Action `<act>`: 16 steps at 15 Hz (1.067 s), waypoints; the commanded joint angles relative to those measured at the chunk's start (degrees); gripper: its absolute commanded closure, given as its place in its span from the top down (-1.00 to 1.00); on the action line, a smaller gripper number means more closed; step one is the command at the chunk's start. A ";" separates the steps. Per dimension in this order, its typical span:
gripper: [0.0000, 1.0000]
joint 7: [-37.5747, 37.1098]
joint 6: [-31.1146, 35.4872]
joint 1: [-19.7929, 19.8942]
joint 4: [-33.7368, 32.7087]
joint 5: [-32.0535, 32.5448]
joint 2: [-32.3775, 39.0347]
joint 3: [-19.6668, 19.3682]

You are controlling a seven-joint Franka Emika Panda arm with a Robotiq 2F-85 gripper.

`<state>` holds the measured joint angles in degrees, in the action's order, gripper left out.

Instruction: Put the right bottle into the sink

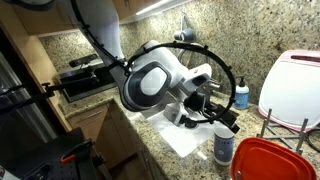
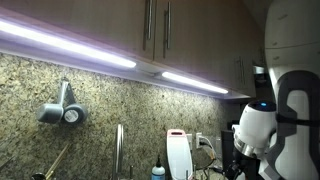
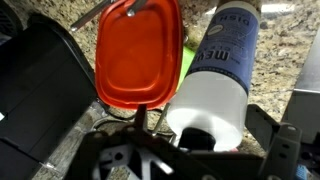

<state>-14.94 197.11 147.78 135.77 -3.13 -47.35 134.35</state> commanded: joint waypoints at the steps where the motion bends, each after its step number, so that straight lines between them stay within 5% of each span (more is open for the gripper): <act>1: 1.00 1.20 -2.87 -0.62 0.25 0.95 0.93 -0.81; 16: 1.00 0.24 -1.08 -1.10 -0.05 -0.09 -0.70 -1.07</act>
<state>-14.73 196.15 146.92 135.66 -3.02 -48.06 133.36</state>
